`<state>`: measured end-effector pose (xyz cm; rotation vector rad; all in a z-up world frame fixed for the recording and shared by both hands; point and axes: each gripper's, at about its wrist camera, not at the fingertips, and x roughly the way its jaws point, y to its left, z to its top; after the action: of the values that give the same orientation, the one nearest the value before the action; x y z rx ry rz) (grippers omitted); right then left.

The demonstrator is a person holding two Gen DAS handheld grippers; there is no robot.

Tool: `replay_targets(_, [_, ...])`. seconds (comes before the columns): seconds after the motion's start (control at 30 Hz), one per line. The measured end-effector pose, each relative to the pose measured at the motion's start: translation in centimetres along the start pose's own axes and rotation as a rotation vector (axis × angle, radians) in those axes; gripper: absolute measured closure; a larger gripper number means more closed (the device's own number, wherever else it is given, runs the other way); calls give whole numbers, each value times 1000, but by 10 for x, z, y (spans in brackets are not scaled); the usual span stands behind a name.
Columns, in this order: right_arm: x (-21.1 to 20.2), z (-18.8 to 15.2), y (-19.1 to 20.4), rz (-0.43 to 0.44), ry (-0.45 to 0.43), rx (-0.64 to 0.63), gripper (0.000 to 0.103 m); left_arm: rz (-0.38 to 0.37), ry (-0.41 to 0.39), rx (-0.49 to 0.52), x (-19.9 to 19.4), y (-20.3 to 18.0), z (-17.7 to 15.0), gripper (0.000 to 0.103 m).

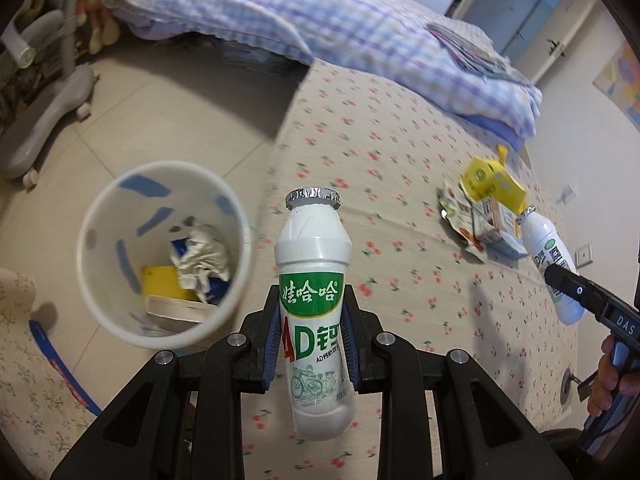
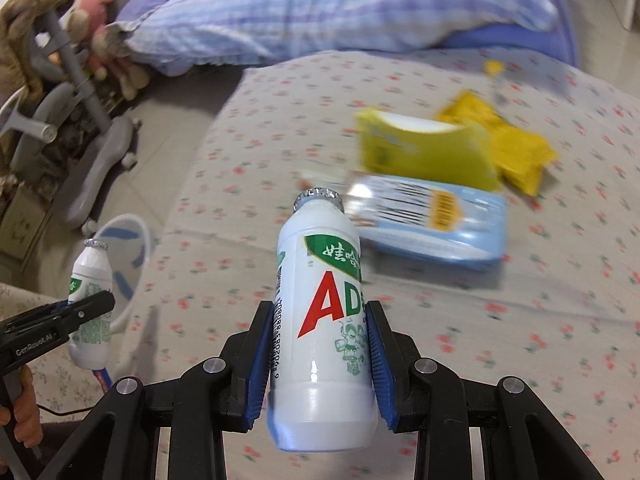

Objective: Collect trash
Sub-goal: 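Carry the white AD bottle to the wastebasket and release it with the left tool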

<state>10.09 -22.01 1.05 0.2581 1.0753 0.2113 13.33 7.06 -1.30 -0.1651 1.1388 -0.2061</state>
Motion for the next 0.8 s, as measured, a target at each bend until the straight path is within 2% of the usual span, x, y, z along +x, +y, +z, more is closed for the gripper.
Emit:
replay_targets(0.43, [34,14,87,35,-1,-139,64,100,-128,-113,-15,74,12,74])
replay_targets(0.6, [53,18,111,43,6,-169,64,88,-143,-151,-7,100,19,74])
replay_targets(0.77, [72,21,130,46,23,-187,64,117,-152,-152,2,118,27,73])
replay_targets(0.8, [75,21,133,48,25,-189,64,113,-144,-159,3,122,29,68])
